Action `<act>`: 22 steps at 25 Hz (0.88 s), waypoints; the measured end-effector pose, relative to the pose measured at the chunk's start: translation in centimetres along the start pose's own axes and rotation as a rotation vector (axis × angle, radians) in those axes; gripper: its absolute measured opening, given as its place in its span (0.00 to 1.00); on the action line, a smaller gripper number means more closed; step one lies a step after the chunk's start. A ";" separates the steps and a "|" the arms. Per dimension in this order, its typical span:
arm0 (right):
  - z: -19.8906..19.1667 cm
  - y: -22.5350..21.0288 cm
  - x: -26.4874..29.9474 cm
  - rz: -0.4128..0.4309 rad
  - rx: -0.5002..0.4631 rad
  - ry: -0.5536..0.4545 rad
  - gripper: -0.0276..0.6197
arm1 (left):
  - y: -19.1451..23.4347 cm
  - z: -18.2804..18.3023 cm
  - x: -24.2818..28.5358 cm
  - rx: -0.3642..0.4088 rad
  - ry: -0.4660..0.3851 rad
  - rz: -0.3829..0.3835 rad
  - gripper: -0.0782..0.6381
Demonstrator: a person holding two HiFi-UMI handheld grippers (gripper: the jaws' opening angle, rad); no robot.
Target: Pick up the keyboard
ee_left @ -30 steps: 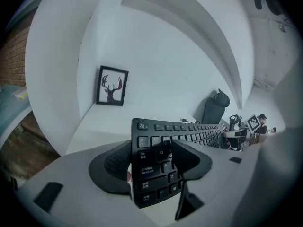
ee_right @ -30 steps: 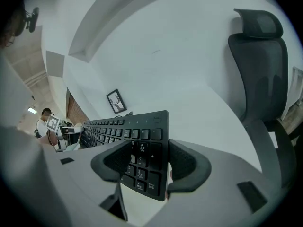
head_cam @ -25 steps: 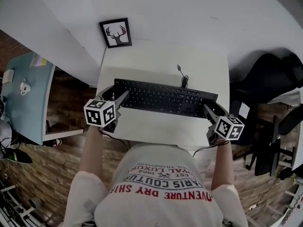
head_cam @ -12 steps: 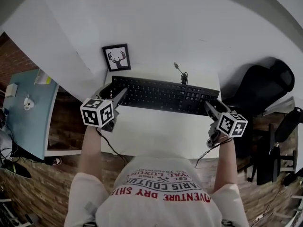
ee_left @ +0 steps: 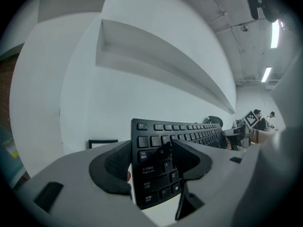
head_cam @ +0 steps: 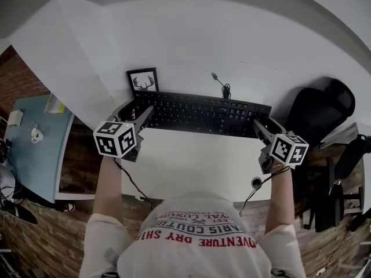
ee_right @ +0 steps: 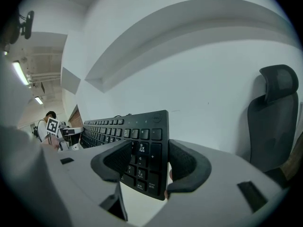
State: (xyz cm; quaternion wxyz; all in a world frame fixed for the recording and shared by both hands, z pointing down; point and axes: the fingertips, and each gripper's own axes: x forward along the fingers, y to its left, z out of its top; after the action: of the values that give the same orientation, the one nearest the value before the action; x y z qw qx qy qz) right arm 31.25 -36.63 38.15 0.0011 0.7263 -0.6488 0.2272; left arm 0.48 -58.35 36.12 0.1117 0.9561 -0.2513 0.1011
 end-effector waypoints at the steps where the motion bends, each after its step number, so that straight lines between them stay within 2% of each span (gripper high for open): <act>1: 0.3 0.2 -0.1 0.000 -0.004 -0.007 0.43 | 0.0 0.3 -0.1 0.001 -0.006 -0.001 0.49; 6: 1.0 0.8 0.2 0.002 -0.016 -0.014 0.43 | 0.5 0.7 -0.3 -0.001 -0.012 0.001 0.49; 22: -0.4 -0.1 1.1 0.003 0.003 0.015 0.43 | 0.8 -0.6 0.4 0.001 0.020 0.015 0.49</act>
State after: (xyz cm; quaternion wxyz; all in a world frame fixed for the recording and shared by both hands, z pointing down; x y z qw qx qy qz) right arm 31.27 -37.55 38.86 0.0045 0.7235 -0.6496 0.2336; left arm 0.40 -59.02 36.95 0.1128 0.9533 -0.2571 0.1116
